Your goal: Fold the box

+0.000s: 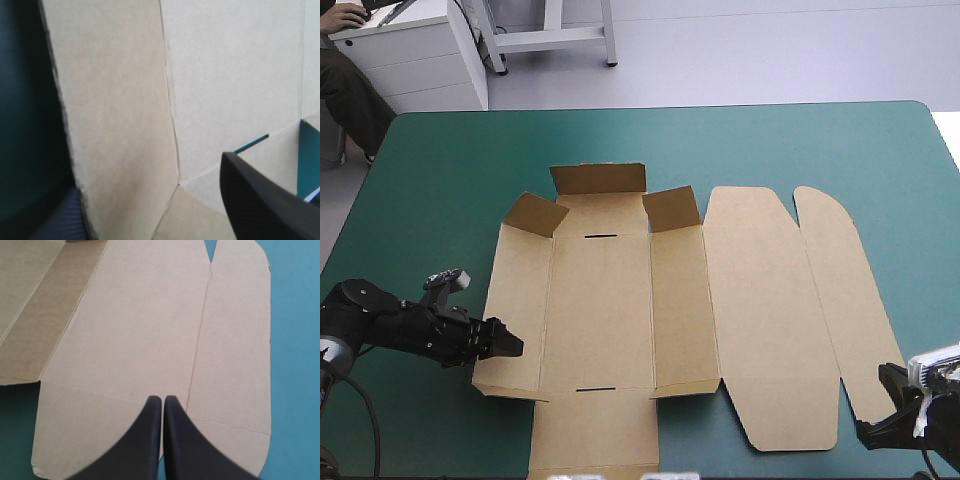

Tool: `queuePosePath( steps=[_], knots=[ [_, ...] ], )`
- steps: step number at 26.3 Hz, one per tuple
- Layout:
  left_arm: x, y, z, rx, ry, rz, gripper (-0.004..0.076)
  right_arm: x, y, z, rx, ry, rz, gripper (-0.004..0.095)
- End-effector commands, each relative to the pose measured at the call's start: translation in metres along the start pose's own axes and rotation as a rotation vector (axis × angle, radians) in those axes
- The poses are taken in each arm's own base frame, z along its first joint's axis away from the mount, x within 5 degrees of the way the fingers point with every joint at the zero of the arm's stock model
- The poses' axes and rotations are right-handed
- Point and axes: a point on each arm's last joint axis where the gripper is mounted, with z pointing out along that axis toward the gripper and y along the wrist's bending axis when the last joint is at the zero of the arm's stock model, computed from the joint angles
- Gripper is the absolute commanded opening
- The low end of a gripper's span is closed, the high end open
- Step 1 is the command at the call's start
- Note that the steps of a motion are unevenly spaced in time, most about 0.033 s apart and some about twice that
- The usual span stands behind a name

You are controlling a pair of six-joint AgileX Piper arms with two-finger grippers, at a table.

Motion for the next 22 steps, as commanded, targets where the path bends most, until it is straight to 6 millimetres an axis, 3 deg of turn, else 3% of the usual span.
queuePosePath(
  steps=[1,4,10,22],
  knots=[
    [-0.005,-0.014,-0.007,0.084,-0.053,-0.01,0.0473,-0.01,0.0,-0.003,0.006,-0.065,0.003,-0.0001],
    [-0.006,-0.019,-0.008,0.142,-0.057,-0.031,0.0472,-0.01,0.0,-0.003,0.005,-0.065,0.01,-0.0001],
    [-0.006,-0.016,-0.007,0.097,-0.054,-0.087,0.0472,-0.01,0.0,-0.003,0.005,-0.065,0.01,-0.0001],
    [-0.006,-0.022,0.009,0.064,0.016,-0.037,0.0456,-0.01,0.0,-0.003,0.005,-0.065,0.01,-0.0001]
  ],
)
